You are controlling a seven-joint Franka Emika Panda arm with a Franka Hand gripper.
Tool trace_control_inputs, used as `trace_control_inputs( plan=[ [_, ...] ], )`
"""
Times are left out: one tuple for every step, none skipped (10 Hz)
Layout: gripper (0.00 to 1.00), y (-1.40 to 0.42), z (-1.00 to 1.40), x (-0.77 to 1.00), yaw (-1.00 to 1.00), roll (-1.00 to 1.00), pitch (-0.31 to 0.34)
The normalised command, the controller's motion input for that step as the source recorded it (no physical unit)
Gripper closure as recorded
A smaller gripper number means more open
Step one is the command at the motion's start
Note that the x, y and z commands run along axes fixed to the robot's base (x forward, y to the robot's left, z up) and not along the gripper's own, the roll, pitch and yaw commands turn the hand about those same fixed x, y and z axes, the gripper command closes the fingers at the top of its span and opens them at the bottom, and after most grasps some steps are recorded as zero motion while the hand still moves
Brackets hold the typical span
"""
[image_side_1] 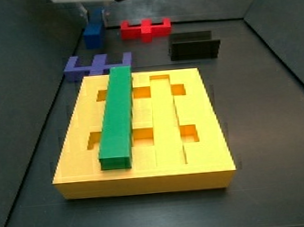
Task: Pick up the blue object. Move up. Move to above the board. Insert the blue object.
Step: Move up, then move to above the board.
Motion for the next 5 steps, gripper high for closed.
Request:
trace_control_inputs(
  plan=[
    [1.0,0.01,0.27,-0.05,-0.02,0.09,0.045],
    [1.0,0.0,1.4,0.0,0.0,0.0,0.0],
    [1.0,0.0,1.4,-0.02,0.0,-0.02,0.037],
    [1.0,0.0,1.4,-0.04,0.0,0.0,0.045],
    [1.0,0.0,1.4,-0.02,0.01,0.06,0.017]
  ],
)
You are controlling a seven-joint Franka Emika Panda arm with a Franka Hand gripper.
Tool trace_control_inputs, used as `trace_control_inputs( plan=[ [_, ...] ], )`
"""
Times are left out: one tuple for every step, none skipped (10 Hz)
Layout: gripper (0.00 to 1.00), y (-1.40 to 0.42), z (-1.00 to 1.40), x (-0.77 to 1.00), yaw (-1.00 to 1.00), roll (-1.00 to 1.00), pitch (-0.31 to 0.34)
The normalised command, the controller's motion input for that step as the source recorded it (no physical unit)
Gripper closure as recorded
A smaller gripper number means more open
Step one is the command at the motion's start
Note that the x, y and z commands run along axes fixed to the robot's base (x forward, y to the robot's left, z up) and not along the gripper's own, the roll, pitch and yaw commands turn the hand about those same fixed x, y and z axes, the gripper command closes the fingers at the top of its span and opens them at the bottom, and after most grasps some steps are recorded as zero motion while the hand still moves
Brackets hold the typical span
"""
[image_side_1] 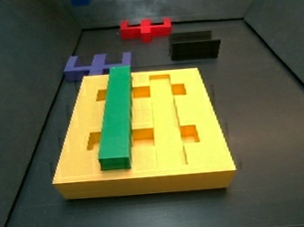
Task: Pick up the blue object. Move up. Move to above the board. Insert the blue object.
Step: Move to above the board.
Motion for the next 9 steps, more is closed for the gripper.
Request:
trace_control_inputs(
  plan=[
    [1.0,0.0,1.4,0.02,0.0,0.01,0.051],
    [1.0,0.0,1.4,0.01,0.0,0.01,0.078],
    [1.0,-0.01,0.78,0.01,0.0,0.02,0.062],
    [1.0,0.0,0.42,0.03,0.01,0.01,0.054],
    [1.0,0.01,0.28,0.04,0.01,0.01,0.054],
    [1.0,-0.01,0.18,0.03,0.0,0.0,0.061],
    [1.0,-1.4,0.17,0.53,-0.15,-0.03,0.11],
    [1.0,-1.4,0.15,0.53,-0.13,0.0,0.115],
    [1.0,-1.4,0.16,0.55,-0.06,-0.01,0.145]
  ],
)
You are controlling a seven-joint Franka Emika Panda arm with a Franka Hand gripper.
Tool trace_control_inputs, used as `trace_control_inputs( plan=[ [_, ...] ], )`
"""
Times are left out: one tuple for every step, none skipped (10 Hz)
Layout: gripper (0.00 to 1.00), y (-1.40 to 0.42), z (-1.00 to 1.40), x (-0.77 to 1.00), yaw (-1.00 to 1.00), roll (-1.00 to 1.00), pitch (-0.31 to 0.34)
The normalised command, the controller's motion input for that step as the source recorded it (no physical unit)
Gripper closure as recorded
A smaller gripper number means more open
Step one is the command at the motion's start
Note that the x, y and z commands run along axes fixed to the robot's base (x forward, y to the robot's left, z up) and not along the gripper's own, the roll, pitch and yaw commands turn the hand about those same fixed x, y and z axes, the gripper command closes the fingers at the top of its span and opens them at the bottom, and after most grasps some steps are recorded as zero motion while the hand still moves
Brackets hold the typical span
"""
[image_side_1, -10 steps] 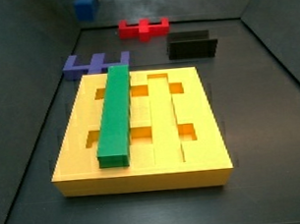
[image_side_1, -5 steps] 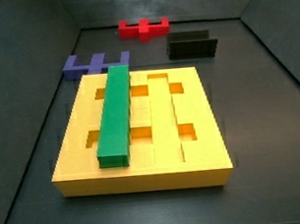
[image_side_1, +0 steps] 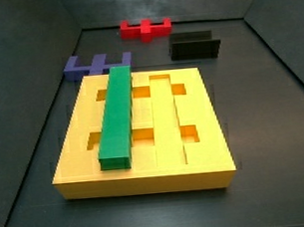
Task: Pick up the blue object. Move up. Move to above the board. Insert the blue object.
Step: Move to above the board.
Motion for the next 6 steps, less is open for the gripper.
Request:
trace_control_inputs(
  plan=[
    [1.0,-1.4,0.16,0.56,-0.05,-0.07,0.147],
    [1.0,-1.4,0.16,0.57,-0.02,0.0,0.169],
    [1.0,-1.4,0.16,0.57,0.0,0.0,0.166],
    [1.0,-1.4,0.17,0.6,0.0,-0.01,0.173],
    [1.0,-1.4,0.18,0.61,0.01,0.01,0.16],
    [1.0,-1.4,0.18,0.63,0.0,0.01,0.164]
  ],
)
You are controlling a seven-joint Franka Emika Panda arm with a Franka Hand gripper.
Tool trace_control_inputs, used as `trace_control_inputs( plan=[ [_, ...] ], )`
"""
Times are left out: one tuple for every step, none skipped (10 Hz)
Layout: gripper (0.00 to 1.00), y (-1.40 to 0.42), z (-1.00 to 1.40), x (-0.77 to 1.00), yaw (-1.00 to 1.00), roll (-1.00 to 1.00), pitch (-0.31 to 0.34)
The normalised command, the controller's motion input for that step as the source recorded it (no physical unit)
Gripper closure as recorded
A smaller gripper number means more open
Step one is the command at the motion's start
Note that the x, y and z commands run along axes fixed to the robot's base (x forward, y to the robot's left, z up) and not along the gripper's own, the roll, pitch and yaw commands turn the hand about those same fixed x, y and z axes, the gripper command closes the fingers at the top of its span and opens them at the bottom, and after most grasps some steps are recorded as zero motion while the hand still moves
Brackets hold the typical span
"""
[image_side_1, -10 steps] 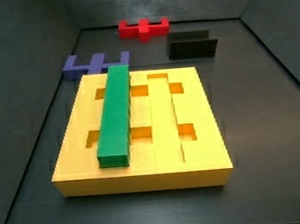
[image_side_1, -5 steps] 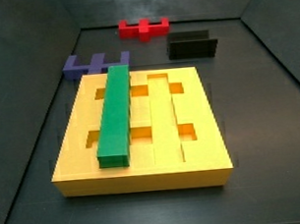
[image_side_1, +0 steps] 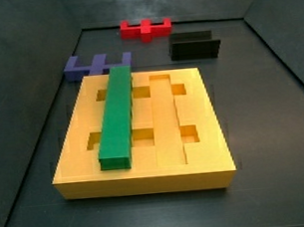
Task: Pick up the blue object. Move up. Move to above the board. Insert the blue object.
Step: Move to above the board, then insert the blue object.
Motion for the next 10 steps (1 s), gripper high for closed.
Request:
trace_control_inputs(
  plan=[
    [1.0,-1.4,0.19,0.65,0.01,0.0,0.17],
    [1.0,-1.4,0.2,0.71,0.01,0.0,0.175],
    [1.0,-0.61,0.1,0.35,0.01,0.03,0.174],
    [1.0,0.0,0.0,0.05,0.0,-0.01,0.0],
    [1.0,-0.09,-0.53,0.43,-0.11,-0.01,0.0],
    [1.0,-0.13,-0.98,0.57,-0.01,0.04,0.0],
    [1.0,-0.12,-1.0,0.55,0.0,0.07,0.0],
    [1.0,-0.09,-1.0,0.52,0.0,0.06,-0.013],
    [1.0,-0.16,-0.98,0.27,-0.03,0.05,-0.03],
    [1.0,-0.2,-0.73,0.26,0.0,0.06,0.0]
  ],
)
